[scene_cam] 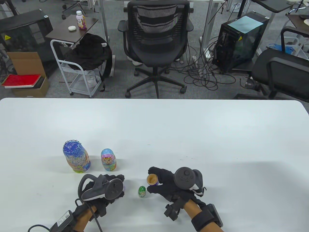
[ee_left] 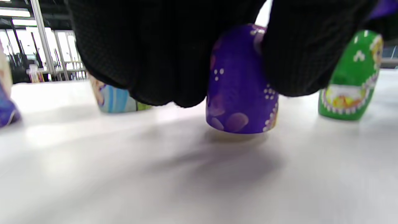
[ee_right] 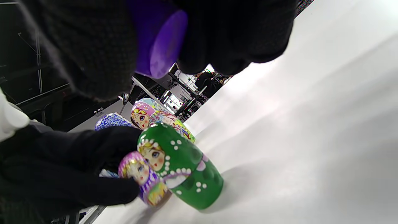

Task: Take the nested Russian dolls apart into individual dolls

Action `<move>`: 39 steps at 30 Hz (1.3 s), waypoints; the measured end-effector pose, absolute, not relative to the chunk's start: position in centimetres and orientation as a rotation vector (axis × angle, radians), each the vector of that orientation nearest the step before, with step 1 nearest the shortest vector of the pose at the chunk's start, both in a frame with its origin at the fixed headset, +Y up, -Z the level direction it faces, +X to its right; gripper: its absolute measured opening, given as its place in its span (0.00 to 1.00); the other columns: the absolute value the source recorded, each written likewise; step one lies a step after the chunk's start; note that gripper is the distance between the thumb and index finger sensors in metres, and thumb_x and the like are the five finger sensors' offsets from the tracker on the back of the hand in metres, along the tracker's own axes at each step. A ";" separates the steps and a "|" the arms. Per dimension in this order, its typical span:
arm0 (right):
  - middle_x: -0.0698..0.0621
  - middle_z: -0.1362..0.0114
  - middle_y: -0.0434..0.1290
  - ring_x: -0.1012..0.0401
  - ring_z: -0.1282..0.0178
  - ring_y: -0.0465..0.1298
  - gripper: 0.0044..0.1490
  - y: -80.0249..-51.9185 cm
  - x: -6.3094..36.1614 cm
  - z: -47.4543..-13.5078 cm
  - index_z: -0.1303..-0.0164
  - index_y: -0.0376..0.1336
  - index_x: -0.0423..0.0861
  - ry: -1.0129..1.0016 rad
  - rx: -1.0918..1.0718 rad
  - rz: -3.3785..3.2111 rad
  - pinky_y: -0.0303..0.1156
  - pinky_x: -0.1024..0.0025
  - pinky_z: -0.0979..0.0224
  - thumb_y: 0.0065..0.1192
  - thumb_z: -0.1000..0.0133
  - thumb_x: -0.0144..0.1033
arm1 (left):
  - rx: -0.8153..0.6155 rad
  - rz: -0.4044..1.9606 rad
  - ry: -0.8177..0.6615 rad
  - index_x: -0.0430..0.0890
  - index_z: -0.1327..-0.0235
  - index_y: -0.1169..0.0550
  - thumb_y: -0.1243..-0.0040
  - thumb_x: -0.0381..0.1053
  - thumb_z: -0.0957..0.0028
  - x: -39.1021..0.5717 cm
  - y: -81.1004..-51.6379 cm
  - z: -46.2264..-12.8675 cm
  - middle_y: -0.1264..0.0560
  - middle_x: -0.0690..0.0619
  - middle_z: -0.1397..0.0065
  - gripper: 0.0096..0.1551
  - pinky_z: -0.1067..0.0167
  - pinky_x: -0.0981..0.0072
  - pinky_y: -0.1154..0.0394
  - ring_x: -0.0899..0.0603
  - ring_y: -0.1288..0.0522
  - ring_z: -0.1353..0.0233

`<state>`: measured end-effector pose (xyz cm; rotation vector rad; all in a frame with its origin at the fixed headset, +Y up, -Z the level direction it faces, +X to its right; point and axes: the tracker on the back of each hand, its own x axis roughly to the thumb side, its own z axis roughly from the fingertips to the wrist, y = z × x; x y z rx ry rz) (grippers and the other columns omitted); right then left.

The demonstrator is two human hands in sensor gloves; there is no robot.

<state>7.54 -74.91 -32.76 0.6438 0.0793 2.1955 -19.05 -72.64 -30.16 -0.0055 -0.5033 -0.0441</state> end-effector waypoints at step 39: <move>0.40 0.37 0.79 0.44 0.37 0.78 0.59 -74.2 5.3 -31.4 0.22 0.56 0.35 0.065 0.758 2.217 0.77 0.53 0.34 0.81 0.58 0.47 | 0.235 0.325 -0.721 0.43 0.23 0.31 0.38 0.61 0.42 -15.3 -68.3 -27.1 0.21 0.41 0.31 0.39 0.38 0.46 0.22 0.36 0.20 0.35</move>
